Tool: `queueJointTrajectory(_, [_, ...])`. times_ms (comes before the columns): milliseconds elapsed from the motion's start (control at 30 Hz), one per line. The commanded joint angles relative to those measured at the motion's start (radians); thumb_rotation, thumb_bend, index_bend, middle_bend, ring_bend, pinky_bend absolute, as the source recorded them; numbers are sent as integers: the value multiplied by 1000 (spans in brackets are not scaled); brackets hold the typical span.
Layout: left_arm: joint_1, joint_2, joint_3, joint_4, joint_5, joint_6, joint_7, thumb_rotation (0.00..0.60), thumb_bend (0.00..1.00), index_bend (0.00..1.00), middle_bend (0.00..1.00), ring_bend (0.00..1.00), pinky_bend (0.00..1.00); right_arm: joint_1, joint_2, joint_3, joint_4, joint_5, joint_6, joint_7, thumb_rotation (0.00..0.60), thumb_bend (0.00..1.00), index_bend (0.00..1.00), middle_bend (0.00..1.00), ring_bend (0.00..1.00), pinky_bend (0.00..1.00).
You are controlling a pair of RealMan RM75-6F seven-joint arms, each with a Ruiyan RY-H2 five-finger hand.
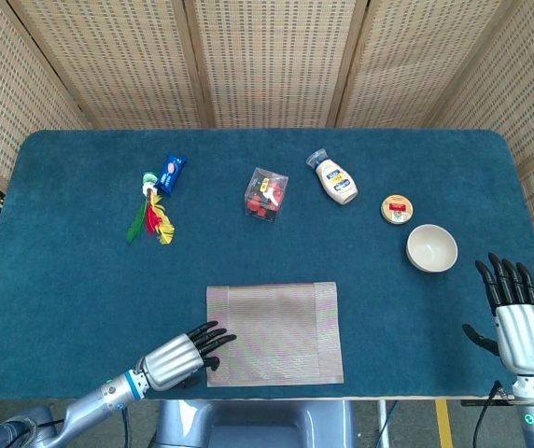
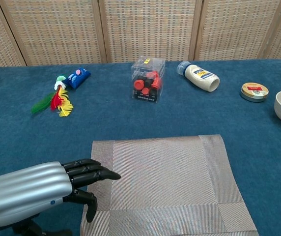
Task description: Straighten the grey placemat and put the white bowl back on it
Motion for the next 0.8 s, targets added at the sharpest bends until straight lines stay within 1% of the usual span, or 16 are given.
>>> queueJointTrajectory(33, [-7,-12,3,5,-8,-6,4,600,362,447,0,0,0,-1,1,1,-1,-3,-1,1,600,0,36,0,0,0])
queueJointTrajectory(233, [-23,-32,5,14,-21,-19,17,600,362,450,0,0,0,-3,3,4,-2,-9,1,6,600,0,38,0,0,0])
queueJointTrajectory(500, [-35,-47,21,12,-33,-29,44,600,362,461,0,0,0,-7,7,8,-6,-16,5,13,600,0,43,0,0,0])
queueJointTrajectory(700, [-40,-61,23,14,-46,-32,54,600,399,472,0,0,0,-10,9,10,-9,-21,7,15,600,0,46,0,0,0])
queueJointTrajectory(800, [-44,-66,25,15,-53,-38,58,600,416,494,0,0,0,-11,10,11,-12,-24,9,18,600,0,49,0,0,0])
